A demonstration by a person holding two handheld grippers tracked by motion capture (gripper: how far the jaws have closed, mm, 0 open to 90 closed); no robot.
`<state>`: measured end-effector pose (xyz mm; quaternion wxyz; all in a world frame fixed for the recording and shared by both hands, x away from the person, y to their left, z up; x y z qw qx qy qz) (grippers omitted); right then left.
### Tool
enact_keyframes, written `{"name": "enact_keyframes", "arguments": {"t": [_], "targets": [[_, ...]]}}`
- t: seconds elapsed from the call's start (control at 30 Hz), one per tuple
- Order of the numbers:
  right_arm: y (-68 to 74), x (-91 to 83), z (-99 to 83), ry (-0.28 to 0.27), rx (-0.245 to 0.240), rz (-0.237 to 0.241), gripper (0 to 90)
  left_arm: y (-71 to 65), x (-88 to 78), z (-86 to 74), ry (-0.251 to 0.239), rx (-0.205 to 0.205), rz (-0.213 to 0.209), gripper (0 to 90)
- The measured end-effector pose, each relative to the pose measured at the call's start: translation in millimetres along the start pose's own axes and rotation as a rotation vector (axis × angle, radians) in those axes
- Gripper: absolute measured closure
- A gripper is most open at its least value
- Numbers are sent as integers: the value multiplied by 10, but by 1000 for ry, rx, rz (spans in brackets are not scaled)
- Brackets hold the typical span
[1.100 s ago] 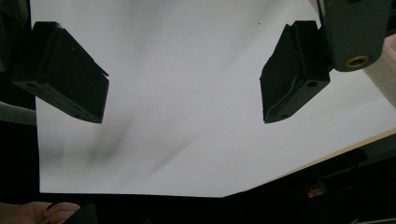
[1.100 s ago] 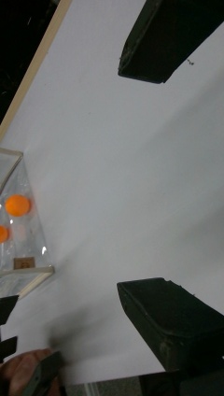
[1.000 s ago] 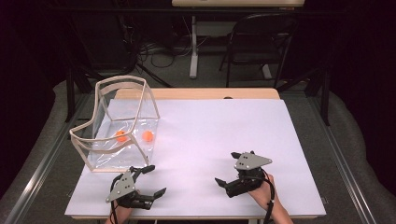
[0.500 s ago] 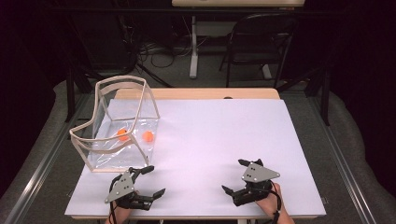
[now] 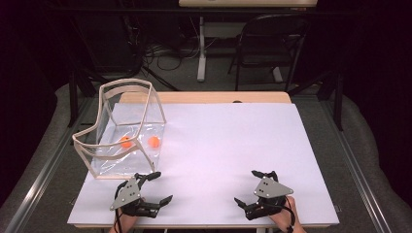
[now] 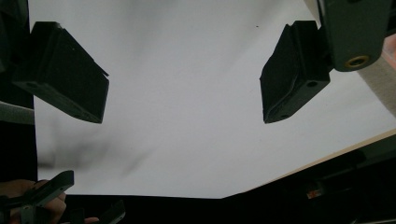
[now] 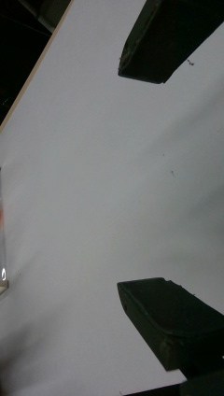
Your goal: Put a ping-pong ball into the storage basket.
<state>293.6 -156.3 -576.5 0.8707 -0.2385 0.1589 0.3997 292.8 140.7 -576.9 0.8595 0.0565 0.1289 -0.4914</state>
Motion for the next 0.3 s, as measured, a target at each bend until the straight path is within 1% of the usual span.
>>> {"name": "enact_keyframes", "arguments": {"t": [0.1, 0.13, 0.3], "targets": [[4, -3, -18, 7, 1, -1, 0, -4, 4, -1, 2, 1, 4, 157], [3, -3, -16, 5, 2, -1, 0, -5, 4, 2, -3, 2, 2, 157], [-1, -2, -19, 2, 9, 5, 0, -1, -11, -1, 2, 4, 7, 156]]}}
Point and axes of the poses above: each handheld gripper's, and its own axes: x roughly forward along the jaws, z roughly out of its top, y roughly to its left, the point moved 8 cm from there along x, roughly forward along the jaws, and after that the axes turned 6 degrees about -x, right-handed, at the moved point
